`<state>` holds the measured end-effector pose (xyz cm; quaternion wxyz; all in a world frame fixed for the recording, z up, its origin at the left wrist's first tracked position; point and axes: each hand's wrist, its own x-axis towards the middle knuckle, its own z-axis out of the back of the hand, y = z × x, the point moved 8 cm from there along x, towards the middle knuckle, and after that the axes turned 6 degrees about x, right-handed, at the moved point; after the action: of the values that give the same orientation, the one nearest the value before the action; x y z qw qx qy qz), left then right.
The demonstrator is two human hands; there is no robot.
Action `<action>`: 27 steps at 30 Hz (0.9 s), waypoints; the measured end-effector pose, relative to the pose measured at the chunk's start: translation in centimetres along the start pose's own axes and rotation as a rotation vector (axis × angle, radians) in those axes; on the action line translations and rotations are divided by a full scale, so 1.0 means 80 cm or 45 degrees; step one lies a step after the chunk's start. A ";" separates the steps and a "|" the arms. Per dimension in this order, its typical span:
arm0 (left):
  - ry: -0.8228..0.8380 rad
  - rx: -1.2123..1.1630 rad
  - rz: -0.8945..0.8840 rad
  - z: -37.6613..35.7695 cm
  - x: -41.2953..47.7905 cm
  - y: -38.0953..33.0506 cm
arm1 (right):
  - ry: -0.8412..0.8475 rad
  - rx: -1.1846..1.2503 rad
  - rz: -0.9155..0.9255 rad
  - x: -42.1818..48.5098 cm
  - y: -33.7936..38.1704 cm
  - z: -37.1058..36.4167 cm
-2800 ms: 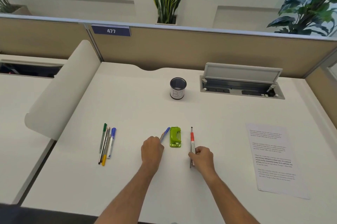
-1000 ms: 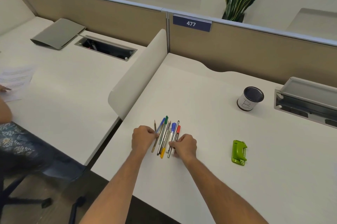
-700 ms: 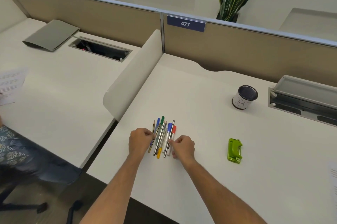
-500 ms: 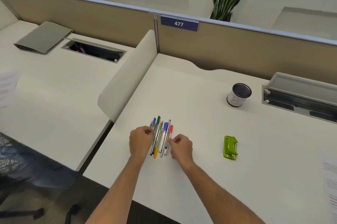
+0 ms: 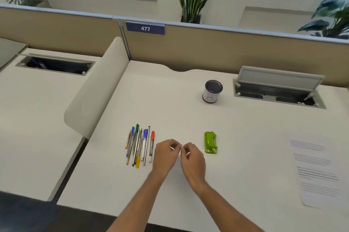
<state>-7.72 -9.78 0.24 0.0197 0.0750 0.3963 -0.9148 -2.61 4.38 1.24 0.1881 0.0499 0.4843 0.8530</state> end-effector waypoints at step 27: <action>0.262 0.144 -0.128 -0.135 -0.022 -0.107 | 0.000 -0.023 -0.026 0.018 -0.128 0.113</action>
<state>-5.52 3.93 -0.57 -0.0711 0.1494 0.3471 -0.9231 1.30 16.94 -2.76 0.1971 0.0432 0.4771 0.8554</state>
